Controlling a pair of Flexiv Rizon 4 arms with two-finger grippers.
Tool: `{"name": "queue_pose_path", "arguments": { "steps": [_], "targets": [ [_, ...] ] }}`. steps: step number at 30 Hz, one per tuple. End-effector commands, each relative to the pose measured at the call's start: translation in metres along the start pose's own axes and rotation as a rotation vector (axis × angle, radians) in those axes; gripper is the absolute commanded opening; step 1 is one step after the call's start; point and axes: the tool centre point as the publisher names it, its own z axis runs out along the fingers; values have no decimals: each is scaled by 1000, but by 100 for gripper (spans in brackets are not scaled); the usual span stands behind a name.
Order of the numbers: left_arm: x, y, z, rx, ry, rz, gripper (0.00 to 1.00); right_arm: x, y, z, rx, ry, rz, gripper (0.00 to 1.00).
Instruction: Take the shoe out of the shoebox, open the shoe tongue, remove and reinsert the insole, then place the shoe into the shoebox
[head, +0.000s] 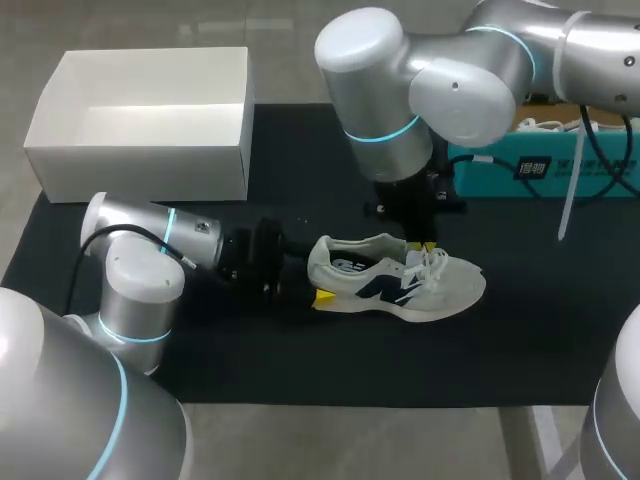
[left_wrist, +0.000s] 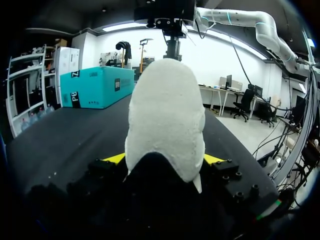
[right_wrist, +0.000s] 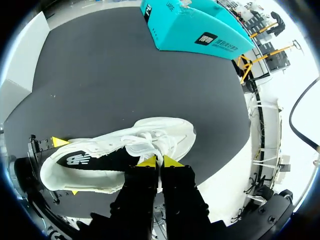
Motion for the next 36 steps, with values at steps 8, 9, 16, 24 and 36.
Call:
{"name": "queue_pose_path", "arguments": {
  "steps": [8,9,16,24,36],
  "targets": [
    [0,1,0,1,-2,0,0,-45,7,9,19,71,68,0],
    [0,1,0,1,-2,0,0,-46,6,9,20,71,71,0],
    [0,1,0,1,-2,0,0,-53,8,22,46,28,95,0],
    [0,1,0,1,-2,0,0,-49,8,60,98,-8,106,0],
    [0,1,0,1,-2,0,0,-49,6,92,138,22,133,0]
  ]
}}
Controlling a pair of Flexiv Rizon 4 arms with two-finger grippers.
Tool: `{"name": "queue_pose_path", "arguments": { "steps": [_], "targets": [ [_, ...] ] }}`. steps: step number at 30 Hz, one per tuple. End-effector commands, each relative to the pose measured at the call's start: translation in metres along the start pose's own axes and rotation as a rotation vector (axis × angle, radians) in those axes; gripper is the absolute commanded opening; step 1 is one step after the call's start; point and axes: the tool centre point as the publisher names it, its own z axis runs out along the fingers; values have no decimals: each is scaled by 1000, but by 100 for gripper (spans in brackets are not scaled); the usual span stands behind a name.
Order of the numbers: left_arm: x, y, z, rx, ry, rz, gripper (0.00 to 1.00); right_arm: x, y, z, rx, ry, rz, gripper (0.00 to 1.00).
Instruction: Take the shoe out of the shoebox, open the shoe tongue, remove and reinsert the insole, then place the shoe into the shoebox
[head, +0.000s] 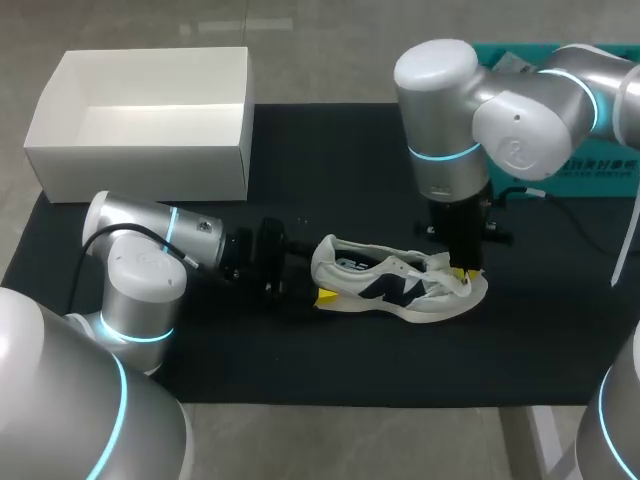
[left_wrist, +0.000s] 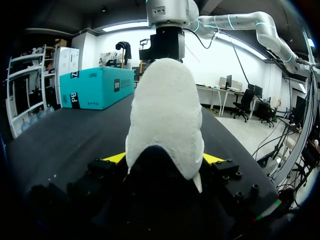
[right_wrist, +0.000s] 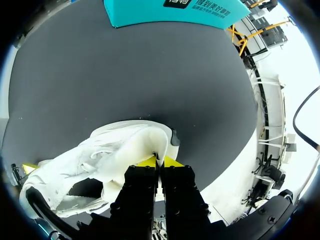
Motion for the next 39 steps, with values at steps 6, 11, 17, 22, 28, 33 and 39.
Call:
{"name": "queue_pose_path", "arguments": {
  "steps": [6,11,17,22,28,33,39],
  "targets": [
    [0,4,-3,1,-2,-1,0,-8,-2,-3,-27,11,2,98],
    [0,4,-3,1,-2,-1,0,-6,-8,-28,-89,40,-18,100],
    [0,4,-3,1,-2,-1,0,-1,-14,-68,-187,167,-73,100],
    [0,4,-3,1,-2,-1,0,8,-16,-100,-271,316,-215,100],
    [0,4,-3,1,-2,-1,0,24,-19,-126,-295,534,-600,100],
    [0,4,-3,1,-2,-1,0,46,-26,-136,-224,613,-979,100],
    [0,4,-3,1,-2,-1,0,76,-46,-143,-108,615,-1460,100]
  ]
}}
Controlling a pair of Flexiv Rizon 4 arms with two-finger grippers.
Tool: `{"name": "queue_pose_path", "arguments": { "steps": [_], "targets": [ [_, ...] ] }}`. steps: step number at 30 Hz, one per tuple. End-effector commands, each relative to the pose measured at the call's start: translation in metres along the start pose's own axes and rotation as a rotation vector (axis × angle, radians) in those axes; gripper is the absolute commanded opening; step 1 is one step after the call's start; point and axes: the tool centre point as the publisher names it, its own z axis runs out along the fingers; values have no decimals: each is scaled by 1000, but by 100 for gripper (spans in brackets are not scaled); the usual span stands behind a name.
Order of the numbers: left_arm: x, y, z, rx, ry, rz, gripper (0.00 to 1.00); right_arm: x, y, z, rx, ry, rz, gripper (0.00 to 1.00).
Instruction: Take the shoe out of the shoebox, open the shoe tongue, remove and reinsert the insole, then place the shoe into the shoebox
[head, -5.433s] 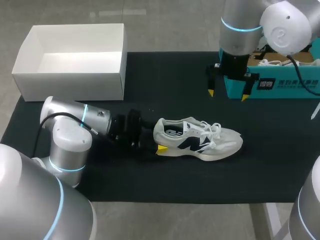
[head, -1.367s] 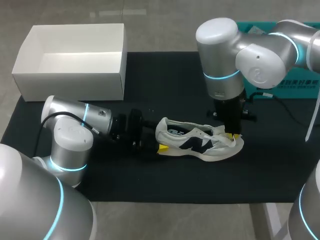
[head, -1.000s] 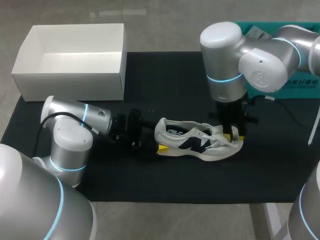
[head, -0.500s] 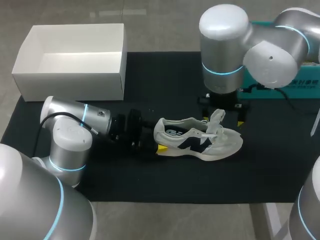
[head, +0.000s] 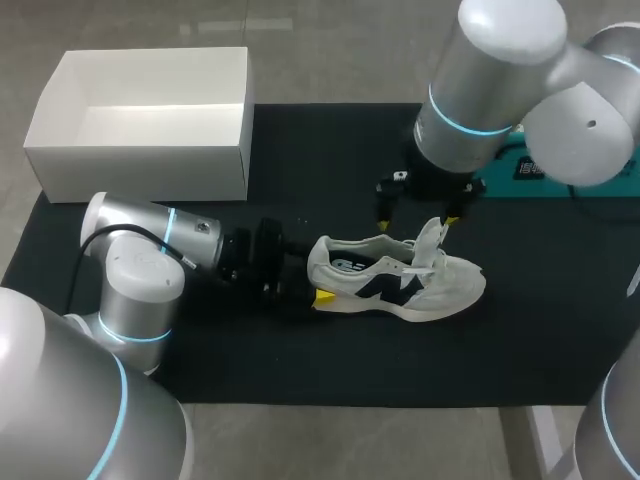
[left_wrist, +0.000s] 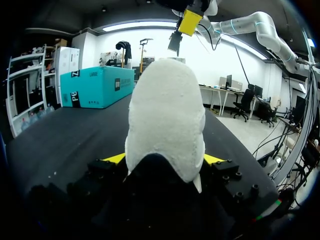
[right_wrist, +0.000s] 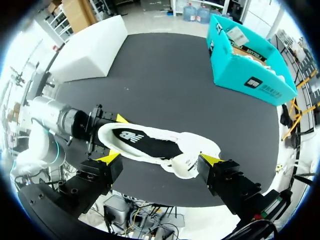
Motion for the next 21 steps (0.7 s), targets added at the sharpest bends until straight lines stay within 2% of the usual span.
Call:
{"name": "queue_pose_path", "arguments": {
  "steps": [1,3,21],
  "targets": [
    [0,1,0,2,-2,1,0,17,6,12,264,374,-824,100],
    [0,1,0,2,-2,1,0,21,5,14,305,366,-864,100],
    [0,1,0,2,-2,1,0,21,5,14,305,366,-864,100]
  ]
}}
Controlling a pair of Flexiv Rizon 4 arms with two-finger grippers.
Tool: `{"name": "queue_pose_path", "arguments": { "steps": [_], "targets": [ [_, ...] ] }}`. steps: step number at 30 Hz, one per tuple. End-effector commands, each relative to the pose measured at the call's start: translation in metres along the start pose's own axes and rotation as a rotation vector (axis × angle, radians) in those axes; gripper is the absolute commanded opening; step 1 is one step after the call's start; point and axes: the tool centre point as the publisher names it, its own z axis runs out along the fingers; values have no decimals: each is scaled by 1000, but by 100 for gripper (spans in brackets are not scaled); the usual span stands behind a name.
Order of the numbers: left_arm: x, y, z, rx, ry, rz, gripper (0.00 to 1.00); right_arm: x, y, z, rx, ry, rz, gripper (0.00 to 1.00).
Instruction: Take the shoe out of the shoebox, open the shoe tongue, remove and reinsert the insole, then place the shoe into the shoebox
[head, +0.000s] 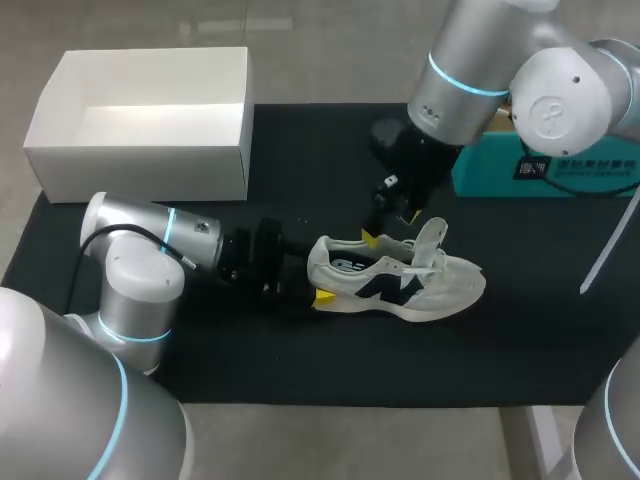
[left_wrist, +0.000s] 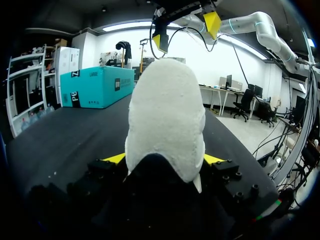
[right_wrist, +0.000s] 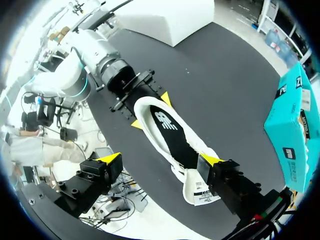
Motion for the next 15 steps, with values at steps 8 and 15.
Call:
{"name": "queue_pose_path", "arguments": {
  "steps": [8,15],
  "targets": [
    [0,1,0,2,-2,1,0,-5,7,2,108,123,-248,100],
    [0,1,0,2,-2,1,0,-6,6,3,137,54,-355,100]
  ]
}}
